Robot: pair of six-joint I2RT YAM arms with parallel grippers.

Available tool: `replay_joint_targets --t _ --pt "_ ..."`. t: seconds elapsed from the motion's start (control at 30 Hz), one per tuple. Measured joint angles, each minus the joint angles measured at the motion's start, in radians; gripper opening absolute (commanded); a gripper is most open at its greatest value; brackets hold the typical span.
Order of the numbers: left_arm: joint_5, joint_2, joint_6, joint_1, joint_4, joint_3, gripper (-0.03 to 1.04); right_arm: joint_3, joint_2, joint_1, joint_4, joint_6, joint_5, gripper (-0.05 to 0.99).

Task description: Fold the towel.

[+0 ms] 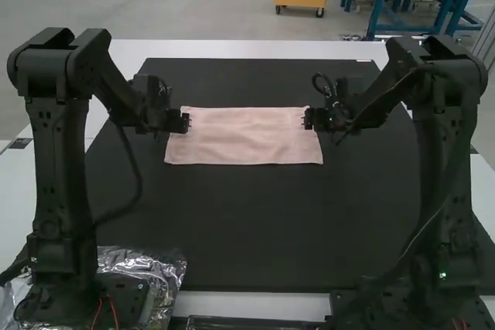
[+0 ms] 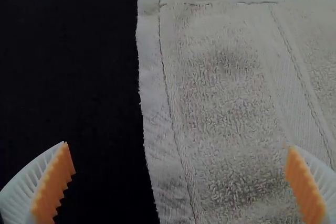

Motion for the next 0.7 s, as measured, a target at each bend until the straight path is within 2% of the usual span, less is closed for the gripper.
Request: replay_joint_targets --t 0.33,0.53,0.57,0.6,0.63,0.67,0.7 --pt "0.0 0.064 0.0 0.002 -0.046 0.087 0.94 0.071 0.059 0.0 -0.013 -0.038 0.023 0.91" --pt "0.0 0.068 0.0 0.002 -0.048 0.093 0.93 0.074 0.06 0.0 -0.025 -0.057 0.038 0.9" --pt "0.0 0.071 0.0 0.002 -0.046 0.093 0.9 0.078 0.062 0.0 -0.029 -0.059 0.039 0.82" --pt "0.0 0.073 0.0 0.002 -0.044 0.093 0.79 0.081 0.062 0.0 -0.034 -0.064 0.041 0.59" --pt "0.0 0.075 0.0 0.002 -0.044 0.095 0.6 0.083 0.064 0.0 -0.035 -0.066 0.045 0.3" --pt "0.001 0.076 0.0 0.002 -0.045 0.098 0.4 0.084 0.064 -0.001 -0.036 -0.068 0.046 0.06" --pt "0.007 0.078 0.002 0.002 -0.044 0.1 0.19 0.084 0.064 -0.001 -0.037 -0.069 0.042 -0.02"
